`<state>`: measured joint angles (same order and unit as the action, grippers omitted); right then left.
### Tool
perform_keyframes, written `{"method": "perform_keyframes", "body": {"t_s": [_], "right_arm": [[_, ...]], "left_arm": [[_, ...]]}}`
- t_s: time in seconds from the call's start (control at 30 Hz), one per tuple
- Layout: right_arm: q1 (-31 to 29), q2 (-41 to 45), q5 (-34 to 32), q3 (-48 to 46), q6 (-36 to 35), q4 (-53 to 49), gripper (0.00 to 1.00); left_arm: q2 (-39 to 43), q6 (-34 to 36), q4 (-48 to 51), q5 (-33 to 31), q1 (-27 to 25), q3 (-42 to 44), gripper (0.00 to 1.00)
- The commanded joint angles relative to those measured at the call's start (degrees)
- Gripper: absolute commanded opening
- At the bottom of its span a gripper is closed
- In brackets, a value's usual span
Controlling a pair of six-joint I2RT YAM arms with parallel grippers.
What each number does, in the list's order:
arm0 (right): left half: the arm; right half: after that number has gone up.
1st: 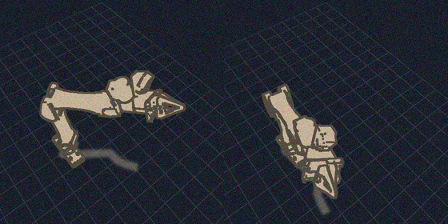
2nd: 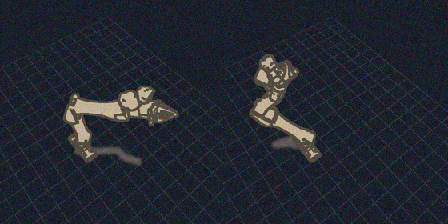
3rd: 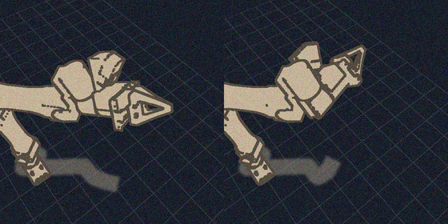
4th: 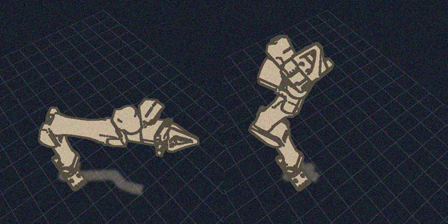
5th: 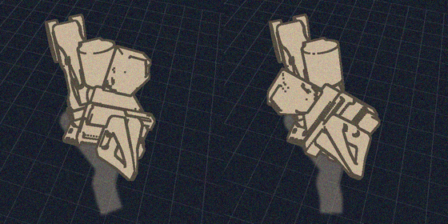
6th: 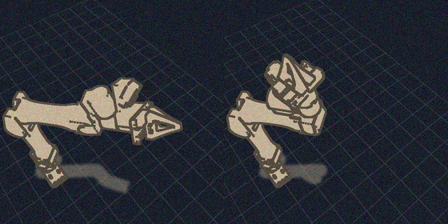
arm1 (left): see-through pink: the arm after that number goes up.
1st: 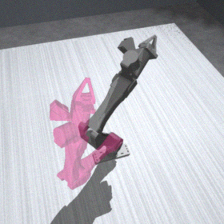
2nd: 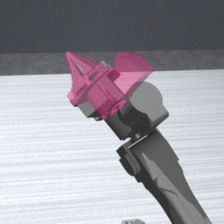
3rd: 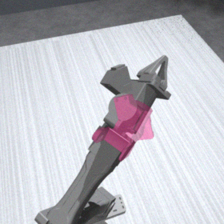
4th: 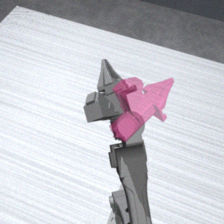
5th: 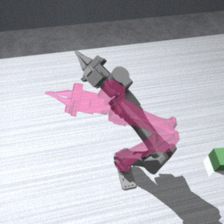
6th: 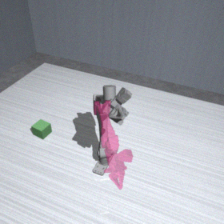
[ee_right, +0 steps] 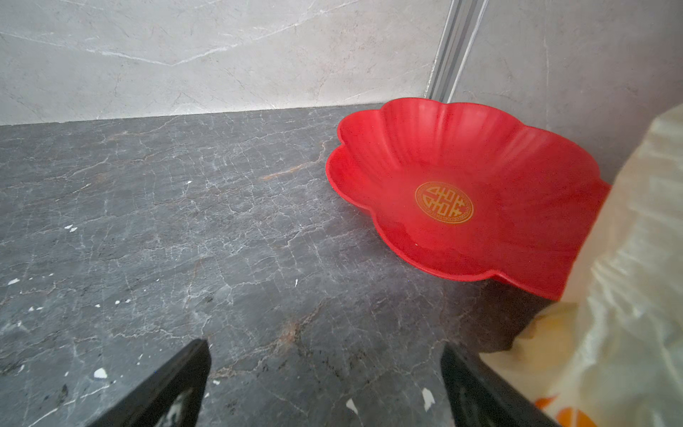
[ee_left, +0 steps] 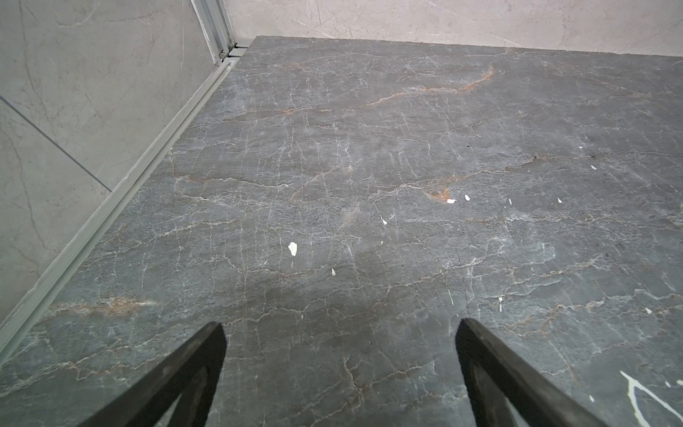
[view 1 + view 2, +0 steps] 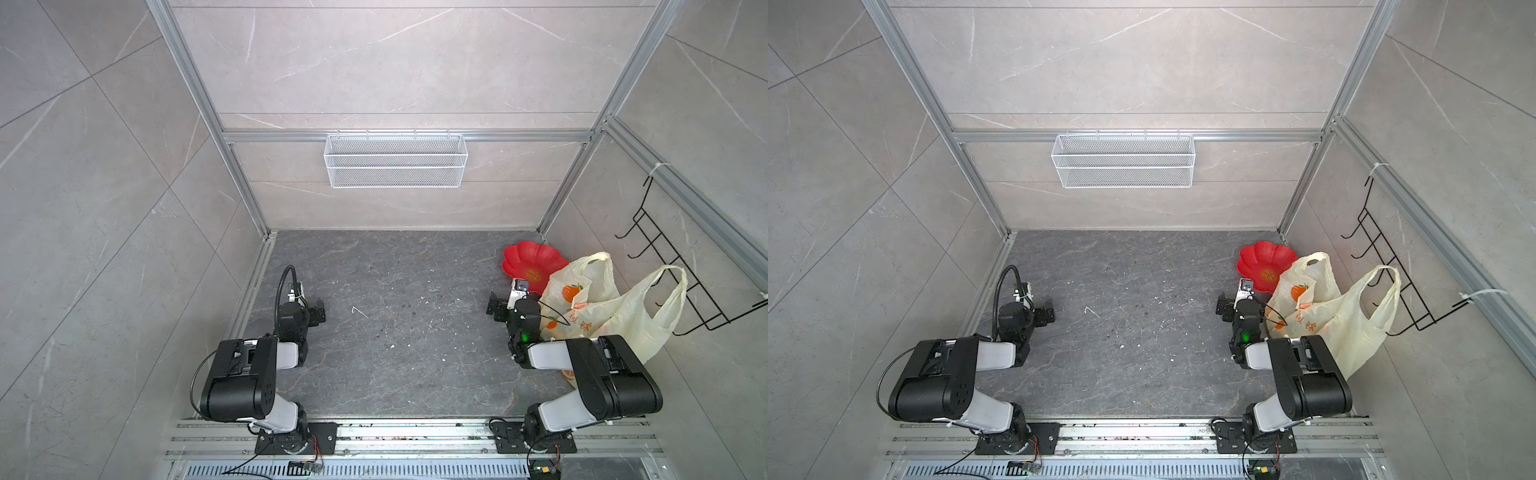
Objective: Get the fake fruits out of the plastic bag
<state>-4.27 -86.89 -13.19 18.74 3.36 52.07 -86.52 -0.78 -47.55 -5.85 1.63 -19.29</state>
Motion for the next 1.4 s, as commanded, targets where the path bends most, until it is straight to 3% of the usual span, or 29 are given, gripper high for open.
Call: {"method": "perform_keyframes", "body": {"t_s": [0.0, 0.07, 0.13, 0.3, 0.37, 0.47, 0.57, 0.63, 0.7, 0.87, 1.07, 1.37], "right_arm": [[-0.6, 1.7, 2.7, -0.3, -1.6, 2.0, 1.00], [-2.4, 6.2, 1.2, -0.7, -3.1, -1.1, 1.00], [-4.2, 13.1, -0.3, 1.7, -2.3, -12.9, 1.00], [-5.6, 27.8, 2.9, 6.4, 3.9, -33.7, 1.00], [-5.8, 33.4, 4.5, 8.9, 6.8, -40.6, 1.00], [-5.8, 40.4, 6.1, 14.0, 10.2, -50.3, 1.00], [-5.8, 45.0, 4.4, 20.3, 13.8, -59.0, 1.00], [-5.8, 46.1, 0.2, 25.4, 17.9, -65.3, 1.00], [-5.8, 45.5, -6.3, 31.0, 24.3, -74.5, 1.00], [-5.8, 43.2, -16.1, 37.6, 26.8, -84.0, 1.00], [-5.1, 40.4, -29.0, 40.2, 26.3, -85.6, 1.00], [-0.5, 28.8, -31.4, 44.1, 24.6, -77.3, 0.99]], "left_arm": [[2.2, 1.9, -1.2, 0.6, -0.5, -0.5, 1.00], [4.7, 2.5, -0.9, -0.8, -1.4, 0.4, 1.00], [7.9, 3.7, 2.4, -6.0, -4.5, 0.2, 1.00], [17.6, 6.1, 10.3, -14.8, -12.5, -0.6, 1.00], [22.9, 2.4, 12.9, -14.8, -14.5, -0.6, 1.00], [30.8, -8.7, 20.6, -11.5, -14.9, -2.6, 1.00], [36.1, -23.5, 31.8, -14.0, -14.9, -6.6, 1.00], [38.3, -38.5, 43.5, -18.8, -14.8, -10.3, 1.00], [40.1, -46.8, 54.2, -18.8, -14.8, -13.5, 1.00], [45.9, -47.8, 60.6, -12.7, -14.7, -13.1, 1.00], [49.4, -39.3, 58.4, -1.0, -14.6, -12.4, 1.00], [39.3, -40.1, 49.7, 13.9, -14.5, -12.2, 1.00]]}}
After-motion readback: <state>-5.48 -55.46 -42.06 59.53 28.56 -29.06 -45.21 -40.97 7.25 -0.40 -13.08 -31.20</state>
